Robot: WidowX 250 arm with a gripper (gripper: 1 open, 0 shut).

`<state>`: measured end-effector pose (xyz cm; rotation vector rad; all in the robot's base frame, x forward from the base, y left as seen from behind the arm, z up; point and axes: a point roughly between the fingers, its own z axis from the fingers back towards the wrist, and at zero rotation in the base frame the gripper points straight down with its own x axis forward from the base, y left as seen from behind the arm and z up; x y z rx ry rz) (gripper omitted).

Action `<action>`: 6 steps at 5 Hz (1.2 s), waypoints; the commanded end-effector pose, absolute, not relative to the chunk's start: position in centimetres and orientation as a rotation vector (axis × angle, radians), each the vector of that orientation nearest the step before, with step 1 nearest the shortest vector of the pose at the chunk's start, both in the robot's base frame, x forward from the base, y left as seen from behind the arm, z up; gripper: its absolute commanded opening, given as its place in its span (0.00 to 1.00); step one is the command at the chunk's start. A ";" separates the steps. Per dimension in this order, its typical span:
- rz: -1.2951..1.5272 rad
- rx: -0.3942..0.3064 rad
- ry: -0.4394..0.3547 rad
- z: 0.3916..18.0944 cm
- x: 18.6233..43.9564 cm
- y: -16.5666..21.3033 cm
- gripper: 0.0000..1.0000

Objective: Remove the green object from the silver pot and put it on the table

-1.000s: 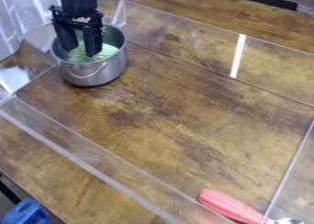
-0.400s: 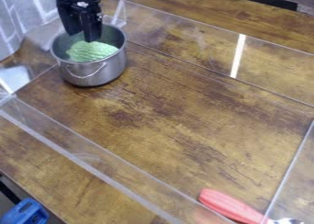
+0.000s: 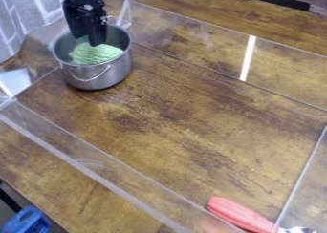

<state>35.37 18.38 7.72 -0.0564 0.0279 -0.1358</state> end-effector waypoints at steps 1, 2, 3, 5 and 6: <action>-0.074 -0.043 0.000 7.5 34.5 20.0 1.00; -0.079 -0.041 -0.006 8.4 34.9 19.6 0.00; -0.075 -0.033 -0.022 10.2 35.3 19.2 0.00; -0.015 -0.013 -0.054 11.6 34.1 18.5 0.00; -0.066 -0.014 -0.058 11.6 34.3 17.4 0.00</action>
